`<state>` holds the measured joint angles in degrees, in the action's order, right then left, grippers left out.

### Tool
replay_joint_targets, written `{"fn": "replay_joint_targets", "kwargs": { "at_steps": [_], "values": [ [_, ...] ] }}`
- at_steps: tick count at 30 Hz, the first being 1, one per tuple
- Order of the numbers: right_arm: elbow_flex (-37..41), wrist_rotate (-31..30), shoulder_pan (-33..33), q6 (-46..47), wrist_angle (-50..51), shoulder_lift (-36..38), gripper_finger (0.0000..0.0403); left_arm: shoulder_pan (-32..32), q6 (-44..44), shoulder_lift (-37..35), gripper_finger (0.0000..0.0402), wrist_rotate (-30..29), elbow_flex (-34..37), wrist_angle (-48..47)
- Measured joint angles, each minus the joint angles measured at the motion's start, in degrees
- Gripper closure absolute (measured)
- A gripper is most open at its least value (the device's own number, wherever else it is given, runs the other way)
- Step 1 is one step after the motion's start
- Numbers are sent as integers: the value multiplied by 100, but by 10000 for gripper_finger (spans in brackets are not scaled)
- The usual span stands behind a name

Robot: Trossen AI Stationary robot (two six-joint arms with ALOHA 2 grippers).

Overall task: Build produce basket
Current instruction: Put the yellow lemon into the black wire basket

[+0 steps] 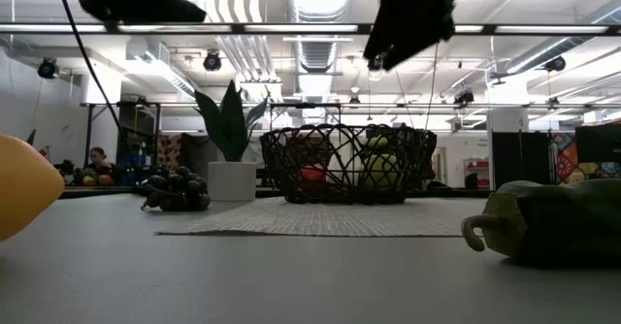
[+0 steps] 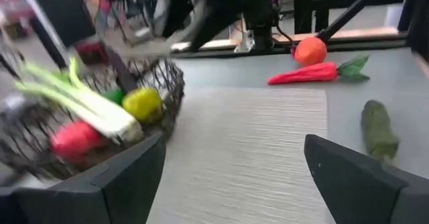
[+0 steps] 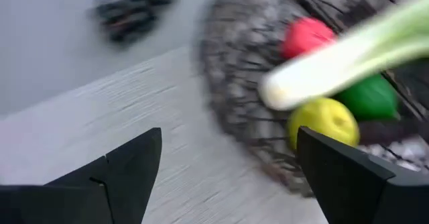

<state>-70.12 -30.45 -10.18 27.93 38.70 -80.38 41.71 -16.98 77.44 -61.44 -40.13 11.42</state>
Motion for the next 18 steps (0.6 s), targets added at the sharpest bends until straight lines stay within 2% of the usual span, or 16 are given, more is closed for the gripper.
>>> {"fn": "replay_joint_targets", "kwargs": {
  "at_steps": [3,6,11,13,18],
  "values": [
    [3,-108,-628,-264,-148,-19,76,0,-876,145,65,355,-71,6],
    [17,-244,-1143,-507,-314,-37,76,0,-1745,238,65,1260,-197,9],
    [38,-710,-1710,-744,-488,-66,76,48,-2299,549,66,2266,-609,-287],
    [55,-873,-1836,-762,-515,-66,76,50,-2665,749,66,2676,-946,-919],
    [162,-910,-1953,-749,-521,-66,76,50,-3955,1471,66,3850,-2027,-3624]
  ]
}}
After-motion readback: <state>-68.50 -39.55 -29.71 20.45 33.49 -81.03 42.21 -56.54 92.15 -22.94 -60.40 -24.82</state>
